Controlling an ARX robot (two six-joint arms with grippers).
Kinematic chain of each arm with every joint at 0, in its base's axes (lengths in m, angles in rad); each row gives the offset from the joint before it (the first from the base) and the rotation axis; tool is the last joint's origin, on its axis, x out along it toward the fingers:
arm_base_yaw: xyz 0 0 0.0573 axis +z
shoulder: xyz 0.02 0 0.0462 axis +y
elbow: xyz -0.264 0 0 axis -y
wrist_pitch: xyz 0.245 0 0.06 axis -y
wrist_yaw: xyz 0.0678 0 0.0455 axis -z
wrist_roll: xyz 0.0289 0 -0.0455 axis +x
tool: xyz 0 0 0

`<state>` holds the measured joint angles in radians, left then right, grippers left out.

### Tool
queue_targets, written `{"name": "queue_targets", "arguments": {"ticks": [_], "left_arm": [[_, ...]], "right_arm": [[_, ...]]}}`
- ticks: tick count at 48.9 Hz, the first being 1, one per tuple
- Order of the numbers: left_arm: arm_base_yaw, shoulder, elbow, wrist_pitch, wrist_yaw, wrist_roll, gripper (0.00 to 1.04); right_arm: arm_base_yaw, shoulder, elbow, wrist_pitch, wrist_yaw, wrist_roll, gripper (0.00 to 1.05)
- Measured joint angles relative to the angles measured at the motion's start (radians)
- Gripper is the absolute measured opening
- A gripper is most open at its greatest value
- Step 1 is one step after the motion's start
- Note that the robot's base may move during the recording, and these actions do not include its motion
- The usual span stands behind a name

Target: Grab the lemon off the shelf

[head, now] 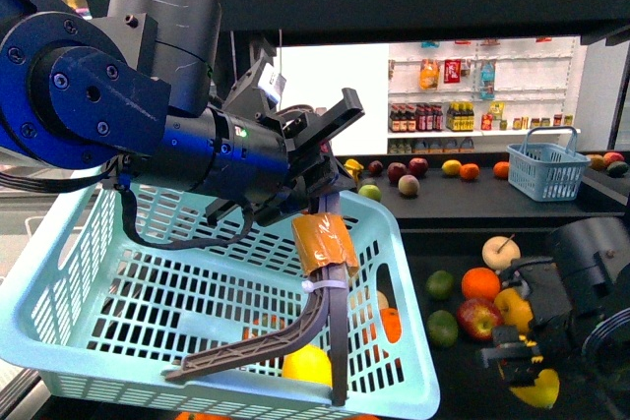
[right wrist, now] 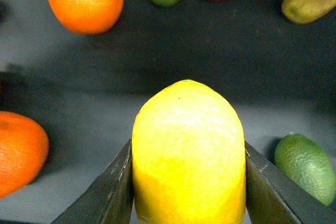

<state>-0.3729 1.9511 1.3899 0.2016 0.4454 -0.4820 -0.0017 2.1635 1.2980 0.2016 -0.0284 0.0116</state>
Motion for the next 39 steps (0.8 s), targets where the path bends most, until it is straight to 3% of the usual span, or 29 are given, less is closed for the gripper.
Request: {"name": "queue_targets", "arguments": {"ticks": [17, 39], "left_arm": [[0.000, 0.000, 0.000, 0.000, 0.003, -0.001, 0.18], [0.000, 0.000, 0.000, 0.000, 0.000, -0.001, 0.18]], "right_arm": [[0.118, -0.211, 0.105, -0.082, -0.076, 0.144, 0.49], [0.267, -0.136, 0.121, -0.108, -0.048, 0.207, 0.49]]}}
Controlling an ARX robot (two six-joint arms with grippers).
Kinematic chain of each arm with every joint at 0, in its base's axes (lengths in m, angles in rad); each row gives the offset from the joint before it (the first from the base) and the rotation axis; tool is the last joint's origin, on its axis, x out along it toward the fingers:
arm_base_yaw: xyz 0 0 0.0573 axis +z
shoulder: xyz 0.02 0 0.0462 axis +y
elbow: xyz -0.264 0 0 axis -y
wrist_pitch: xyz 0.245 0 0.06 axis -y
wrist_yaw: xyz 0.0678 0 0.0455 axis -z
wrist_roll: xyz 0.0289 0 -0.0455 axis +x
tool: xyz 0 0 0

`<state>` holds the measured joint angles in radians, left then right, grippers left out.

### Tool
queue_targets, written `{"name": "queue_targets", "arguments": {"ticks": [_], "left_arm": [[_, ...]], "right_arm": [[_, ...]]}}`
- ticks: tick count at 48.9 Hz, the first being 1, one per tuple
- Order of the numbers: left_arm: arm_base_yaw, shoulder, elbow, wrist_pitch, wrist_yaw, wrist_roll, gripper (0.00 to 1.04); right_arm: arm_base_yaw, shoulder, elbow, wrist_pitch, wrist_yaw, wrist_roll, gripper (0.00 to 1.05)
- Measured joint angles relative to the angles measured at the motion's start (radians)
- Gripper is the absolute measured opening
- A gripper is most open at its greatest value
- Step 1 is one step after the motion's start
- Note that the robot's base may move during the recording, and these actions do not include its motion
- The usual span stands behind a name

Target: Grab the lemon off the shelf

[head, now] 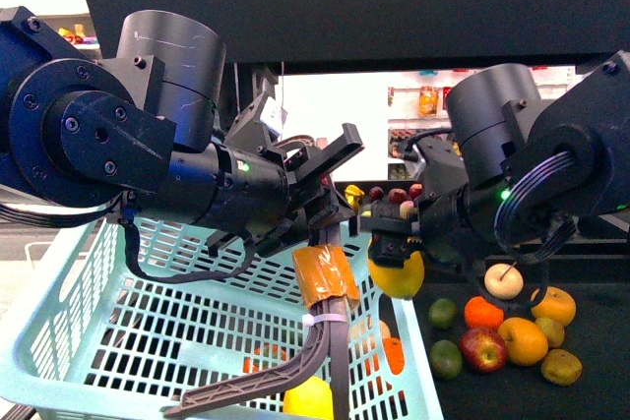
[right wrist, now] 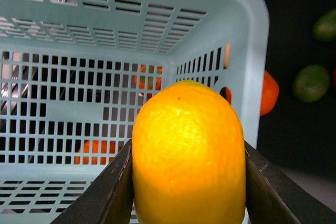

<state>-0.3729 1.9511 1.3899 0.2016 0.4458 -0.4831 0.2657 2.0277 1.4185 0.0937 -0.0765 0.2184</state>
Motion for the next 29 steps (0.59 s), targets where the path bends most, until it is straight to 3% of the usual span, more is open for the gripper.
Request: {"name": "queue_targets", "arguments": {"ticks": [12, 18, 24, 29], "left_arm": [[0.000, 0.000, 0.000, 0.000, 0.000, 0.000, 0.18], [0.000, 0.000, 0.000, 0.000, 0.000, 0.000, 0.18], [0.000, 0.000, 0.000, 0.000, -0.002, 0.000, 0.18], [0.000, 0.000, 0.000, 0.000, 0.003, -0.001, 0.17]], "right_arm": [[0.023, 0.044, 0.000, 0.022, -0.001, 0.023, 0.50], [0.023, 0.044, 0.000, 0.029, 0.002, 0.030, 0.69], [0.005, 0.044, -0.001, 0.052, -0.006, 0.052, 0.96], [-0.028, 0.025, -0.027, 0.087, -0.010, 0.063, 0.97]]}}
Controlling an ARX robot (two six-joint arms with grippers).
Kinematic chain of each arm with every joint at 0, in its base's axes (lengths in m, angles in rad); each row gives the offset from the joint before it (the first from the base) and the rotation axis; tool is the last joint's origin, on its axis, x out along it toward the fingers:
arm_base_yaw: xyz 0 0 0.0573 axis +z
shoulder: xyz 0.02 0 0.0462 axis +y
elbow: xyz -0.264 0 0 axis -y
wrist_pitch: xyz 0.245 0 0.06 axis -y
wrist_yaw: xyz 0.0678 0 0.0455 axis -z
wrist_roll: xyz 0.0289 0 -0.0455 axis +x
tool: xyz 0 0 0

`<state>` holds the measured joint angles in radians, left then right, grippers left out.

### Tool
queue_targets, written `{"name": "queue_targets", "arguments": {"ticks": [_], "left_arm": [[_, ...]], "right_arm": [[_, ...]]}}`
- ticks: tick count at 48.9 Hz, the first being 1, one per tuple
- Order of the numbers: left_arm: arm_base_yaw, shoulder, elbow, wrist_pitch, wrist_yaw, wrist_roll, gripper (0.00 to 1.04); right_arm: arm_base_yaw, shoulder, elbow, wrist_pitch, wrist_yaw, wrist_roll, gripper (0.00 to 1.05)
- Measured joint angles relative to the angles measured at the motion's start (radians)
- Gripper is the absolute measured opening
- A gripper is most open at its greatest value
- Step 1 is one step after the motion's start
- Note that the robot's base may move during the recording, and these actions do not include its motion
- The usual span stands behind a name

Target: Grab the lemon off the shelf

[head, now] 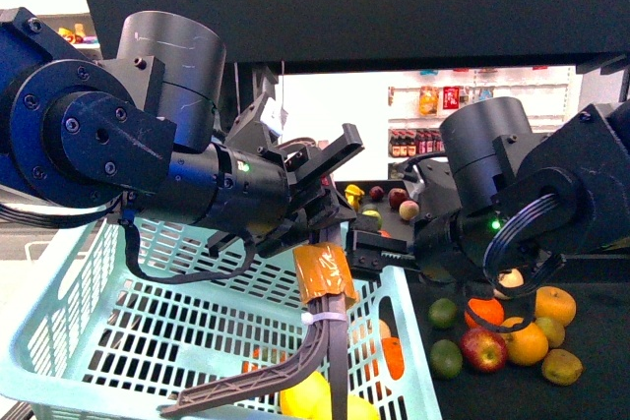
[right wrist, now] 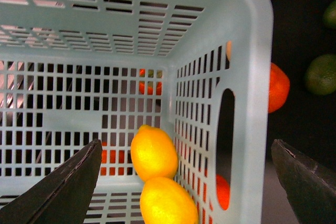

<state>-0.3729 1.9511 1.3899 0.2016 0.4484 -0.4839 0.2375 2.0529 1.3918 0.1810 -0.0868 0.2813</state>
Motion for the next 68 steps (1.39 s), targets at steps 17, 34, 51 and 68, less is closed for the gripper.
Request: {"name": "queue_targets", "arguments": {"ticks": [17, 34, 51, 68], "left_arm": [[0.000, 0.000, 0.000, 0.000, 0.000, 0.000, 0.17], [0.000, 0.000, 0.000, 0.000, -0.002, 0.000, 0.17], [0.000, 0.000, 0.000, 0.000, -0.002, 0.001, 0.17], [0.000, 0.000, 0.000, 0.000, -0.003, -0.001, 0.17]], "right_arm": [[-0.168, -0.356, -0.323, 0.177, 0.117, -0.065, 0.97], [-0.175, -0.840, -0.800, 0.257, 0.257, -0.147, 0.97], [-0.101, -1.320, -1.113, 0.241, 0.232, -0.237, 0.79], [-0.233, -1.578, -1.295, 0.186, 0.088, -0.274, 0.08]]}}
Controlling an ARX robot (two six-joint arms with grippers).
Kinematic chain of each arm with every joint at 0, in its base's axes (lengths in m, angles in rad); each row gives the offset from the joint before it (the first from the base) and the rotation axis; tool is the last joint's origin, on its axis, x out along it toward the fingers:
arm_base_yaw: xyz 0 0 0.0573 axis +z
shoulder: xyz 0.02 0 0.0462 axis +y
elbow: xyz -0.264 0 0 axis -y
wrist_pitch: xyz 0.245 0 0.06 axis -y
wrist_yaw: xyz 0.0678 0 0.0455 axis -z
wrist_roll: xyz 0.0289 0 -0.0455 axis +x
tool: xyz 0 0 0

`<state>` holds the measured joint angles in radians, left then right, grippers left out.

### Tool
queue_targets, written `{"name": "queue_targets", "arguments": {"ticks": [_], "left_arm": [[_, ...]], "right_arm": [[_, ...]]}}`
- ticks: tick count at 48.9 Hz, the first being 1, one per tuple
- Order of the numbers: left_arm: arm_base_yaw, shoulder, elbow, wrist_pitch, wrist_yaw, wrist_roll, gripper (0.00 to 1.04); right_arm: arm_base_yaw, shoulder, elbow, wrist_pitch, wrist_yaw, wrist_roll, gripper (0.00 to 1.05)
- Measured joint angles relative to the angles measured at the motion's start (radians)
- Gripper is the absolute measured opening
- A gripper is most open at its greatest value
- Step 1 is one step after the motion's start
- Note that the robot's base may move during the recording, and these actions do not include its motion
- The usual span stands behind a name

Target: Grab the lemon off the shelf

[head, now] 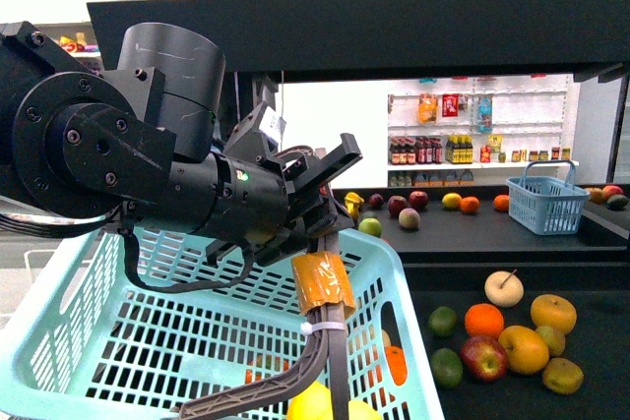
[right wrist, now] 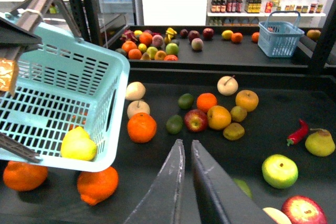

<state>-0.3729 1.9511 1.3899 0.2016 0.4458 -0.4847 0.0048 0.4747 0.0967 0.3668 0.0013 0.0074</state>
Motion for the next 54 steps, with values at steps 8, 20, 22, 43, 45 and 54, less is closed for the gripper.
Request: {"name": "queue_targets", "arguments": {"ticks": [8, 20, 22, 43, 45, 54], "left_arm": [[0.000, 0.000, 0.000, 0.000, 0.001, 0.001, 0.17], [0.000, 0.000, 0.000, 0.000, 0.000, 0.001, 0.17], [0.000, 0.000, 0.000, 0.000, 0.000, 0.001, 0.17], [0.000, 0.000, 0.000, 0.000, 0.001, 0.001, 0.17], [0.000, 0.000, 0.000, 0.000, 0.001, 0.001, 0.17], [0.000, 0.000, 0.000, 0.000, 0.001, 0.001, 0.17]], "right_arm": [[-0.002, -0.059, -0.021, -0.028, 0.000, -0.004, 0.02], [-0.003, -0.154, -0.056, -0.092, -0.001, -0.004, 0.02], [-0.003, -0.166, -0.059, -0.101, -0.001, -0.004, 0.02], [-0.003, -0.277, -0.083, -0.169, -0.002, -0.004, 0.02], [-0.003, -0.287, -0.083, -0.178, -0.002, -0.004, 0.02], [-0.003, -0.444, -0.082, -0.358, 0.000, -0.004, 0.02]]}}
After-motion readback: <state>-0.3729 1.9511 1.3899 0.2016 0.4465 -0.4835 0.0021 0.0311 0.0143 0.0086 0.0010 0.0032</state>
